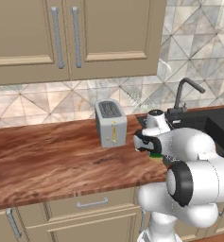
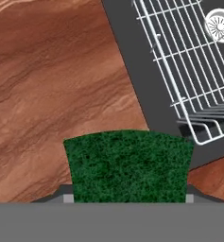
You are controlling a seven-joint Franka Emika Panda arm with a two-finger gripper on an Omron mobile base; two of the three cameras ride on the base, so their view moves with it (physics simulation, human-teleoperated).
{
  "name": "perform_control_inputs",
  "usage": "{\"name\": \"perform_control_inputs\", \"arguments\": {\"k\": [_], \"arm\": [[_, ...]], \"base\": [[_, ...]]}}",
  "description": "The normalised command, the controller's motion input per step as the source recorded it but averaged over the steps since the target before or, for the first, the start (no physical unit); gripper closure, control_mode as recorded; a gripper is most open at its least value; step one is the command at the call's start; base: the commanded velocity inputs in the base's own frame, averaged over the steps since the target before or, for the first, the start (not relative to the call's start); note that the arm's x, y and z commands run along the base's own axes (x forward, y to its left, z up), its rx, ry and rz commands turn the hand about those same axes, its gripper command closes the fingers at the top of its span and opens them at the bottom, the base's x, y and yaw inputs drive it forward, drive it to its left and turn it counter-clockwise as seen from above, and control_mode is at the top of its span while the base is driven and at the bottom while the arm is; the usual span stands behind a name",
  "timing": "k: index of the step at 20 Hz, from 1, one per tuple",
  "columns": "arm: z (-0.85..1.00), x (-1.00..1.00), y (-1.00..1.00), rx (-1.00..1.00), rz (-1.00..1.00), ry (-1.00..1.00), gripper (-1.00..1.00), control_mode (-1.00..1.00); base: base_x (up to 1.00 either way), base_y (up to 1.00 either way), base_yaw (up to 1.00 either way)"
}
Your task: Restock the sink supplies by placing the sponge and soap dispenser on the counter and next to the sink. Make sure the soap dispenser is upright.
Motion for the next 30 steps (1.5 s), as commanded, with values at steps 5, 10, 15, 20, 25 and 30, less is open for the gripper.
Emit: {"name": "perform_control_inputs", "arguments": {"k": [5,10,15,20,25,30], "arm": [[-0.34,0.24,0.0,0.0,0.0,0.0,1.0,-1.0],[-0.41,0.01,-0.01,0.01,0.0,0.0,1.0,-1.0],[-0.4,0.0,0.0,0.01,0.0,0.0,-1.0,-1.0],[-0.28,0.0,0.0,0.04,0.0,0.0,-1.0,-1.0],[-0.05,-0.03,0.0,0.03,0.0,-0.01,-1.0,-1.0],[0.23,-0.32,0.0,0.0,-0.01,-0.1,-1.0,-1.0]], "base": [[0.0,0.0,0.0],[0.0,0.0,0.0],[0.0,0.0,0.0],[0.0,0.0,0.0],[0.0,0.0,0.0],[0.0,0.0,0.0]]}}
